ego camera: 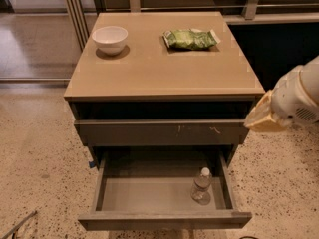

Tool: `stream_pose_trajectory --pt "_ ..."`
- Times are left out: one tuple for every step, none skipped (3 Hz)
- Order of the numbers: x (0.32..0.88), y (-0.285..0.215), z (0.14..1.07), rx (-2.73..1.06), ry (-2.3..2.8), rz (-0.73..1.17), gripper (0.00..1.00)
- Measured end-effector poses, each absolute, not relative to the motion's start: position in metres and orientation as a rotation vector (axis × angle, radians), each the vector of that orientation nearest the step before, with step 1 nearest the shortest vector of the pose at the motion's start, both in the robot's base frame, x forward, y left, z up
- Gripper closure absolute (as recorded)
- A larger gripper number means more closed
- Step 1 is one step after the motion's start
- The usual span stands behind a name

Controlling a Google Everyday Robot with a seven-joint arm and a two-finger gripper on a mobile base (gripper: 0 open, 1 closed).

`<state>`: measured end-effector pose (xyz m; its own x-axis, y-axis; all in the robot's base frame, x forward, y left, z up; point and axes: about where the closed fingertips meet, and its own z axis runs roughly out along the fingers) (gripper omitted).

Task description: Pick water bottle from middle drawer and place on counter

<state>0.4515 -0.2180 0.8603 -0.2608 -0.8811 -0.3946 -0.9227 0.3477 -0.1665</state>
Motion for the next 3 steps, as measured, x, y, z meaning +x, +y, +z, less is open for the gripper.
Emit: stream_pose_trajectory --pt "0.458 -0.215 0.791 -1.515 2.175 0.294 1.00" --pt "0.458 -0.215 0.790 -1.516 2.175 0.293 1.00" --pt "0.455 -0.218 0.772 -1.536 2.162 0.255 1.00"
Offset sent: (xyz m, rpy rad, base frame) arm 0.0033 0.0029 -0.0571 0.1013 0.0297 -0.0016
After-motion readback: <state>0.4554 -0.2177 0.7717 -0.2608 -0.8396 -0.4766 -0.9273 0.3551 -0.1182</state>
